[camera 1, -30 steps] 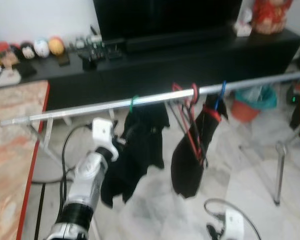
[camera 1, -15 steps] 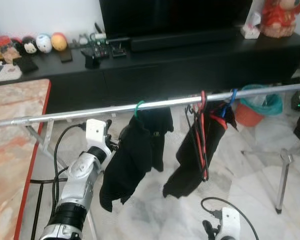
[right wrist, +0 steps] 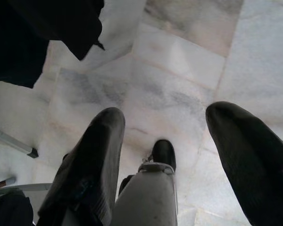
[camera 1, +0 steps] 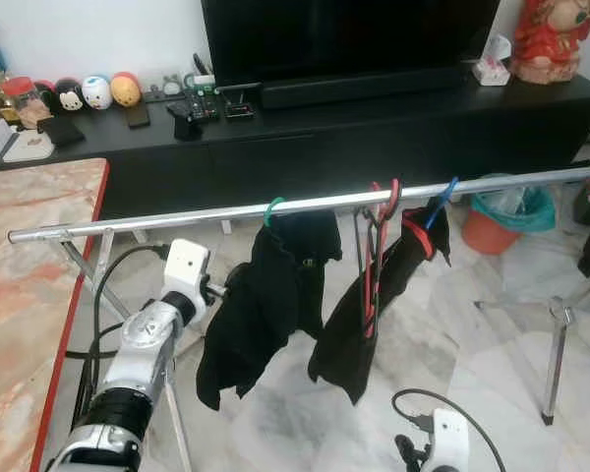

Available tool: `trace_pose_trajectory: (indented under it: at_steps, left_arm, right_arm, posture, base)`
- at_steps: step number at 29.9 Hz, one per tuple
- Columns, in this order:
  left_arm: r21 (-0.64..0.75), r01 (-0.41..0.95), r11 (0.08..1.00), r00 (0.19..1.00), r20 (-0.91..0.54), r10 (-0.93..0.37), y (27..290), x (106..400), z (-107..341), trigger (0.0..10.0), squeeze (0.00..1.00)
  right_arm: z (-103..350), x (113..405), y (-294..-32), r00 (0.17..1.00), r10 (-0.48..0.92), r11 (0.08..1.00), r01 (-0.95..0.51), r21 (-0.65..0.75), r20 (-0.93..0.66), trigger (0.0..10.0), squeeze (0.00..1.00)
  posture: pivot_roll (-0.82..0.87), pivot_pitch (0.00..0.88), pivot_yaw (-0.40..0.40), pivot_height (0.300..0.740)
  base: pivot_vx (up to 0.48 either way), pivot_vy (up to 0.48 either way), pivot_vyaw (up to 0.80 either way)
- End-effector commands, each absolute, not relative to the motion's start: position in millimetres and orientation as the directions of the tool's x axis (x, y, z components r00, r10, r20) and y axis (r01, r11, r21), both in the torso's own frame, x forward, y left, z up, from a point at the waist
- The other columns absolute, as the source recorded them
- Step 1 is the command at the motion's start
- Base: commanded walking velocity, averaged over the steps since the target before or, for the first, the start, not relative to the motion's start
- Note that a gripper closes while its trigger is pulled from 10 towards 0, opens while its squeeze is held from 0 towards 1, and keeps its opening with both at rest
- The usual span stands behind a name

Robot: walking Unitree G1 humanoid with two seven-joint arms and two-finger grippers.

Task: Hang hanger

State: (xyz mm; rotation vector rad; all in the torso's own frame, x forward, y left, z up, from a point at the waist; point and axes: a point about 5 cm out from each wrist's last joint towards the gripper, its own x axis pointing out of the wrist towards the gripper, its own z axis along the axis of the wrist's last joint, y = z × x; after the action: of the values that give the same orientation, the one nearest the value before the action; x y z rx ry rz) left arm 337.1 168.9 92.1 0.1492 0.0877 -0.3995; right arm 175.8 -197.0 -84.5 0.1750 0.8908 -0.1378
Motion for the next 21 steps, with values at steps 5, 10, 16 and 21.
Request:
trace_pose_trajectory:
  at_steps: [5, 10, 16, 21]
  left_arm:
    - [0.139, 0.393, 0.909, 0.917, -0.132, -0.377, 166.3, 345.1, 93.6, 10.0, 1.00]
    - [0.110, 0.384, 0.917, 0.920, -0.129, -0.370, 163.3, 348.9, 95.0, 10.0, 1.00]
    - [0.072, 0.372, 0.926, 0.924, -0.122, -0.362, 156.1, 354.9, 96.1, 10.0, 1.00]
    - [0.073, 0.372, 0.925, 0.924, -0.118, -0.363, 141.4, 366.1, 104.4, 10.0, 0.00]
  right_arm:
    - [-86.4, 173.0, -194.4, 0.610, -0.039, 0.975, 0.196, 0.102, -0.791, 10.0, 0.00]
    - [-86.4, 173.1, -194.2, 0.610, -0.040, 0.975, 0.197, 0.103, -0.792, 10.0, 0.00]
    - [-86.2, 173.7, -194.1, 0.611, -0.037, 0.975, 0.195, 0.105, -0.791, 10.0, 0.00]
    - [-85.9, 174.2, -194.2, 0.611, -0.032, 0.976, 0.190, 0.108, -0.791, 10.0, 0.00]
  posture:
    - [0.01, 0.063, 0.038, 0.740]
    - [0.01, 0.064, 0.037, 0.740]
    - [0.01, 0.062, 0.032, 0.740]
    - [0.01, 0.057, 0.026, 0.740]
  base:
    - [0.000, 0.000, 0.00]
    - [0.000, 0.000, 0.00]
    - [0.000, 0.000, 0.00]
    - [0.000, 0.000, 0.00]
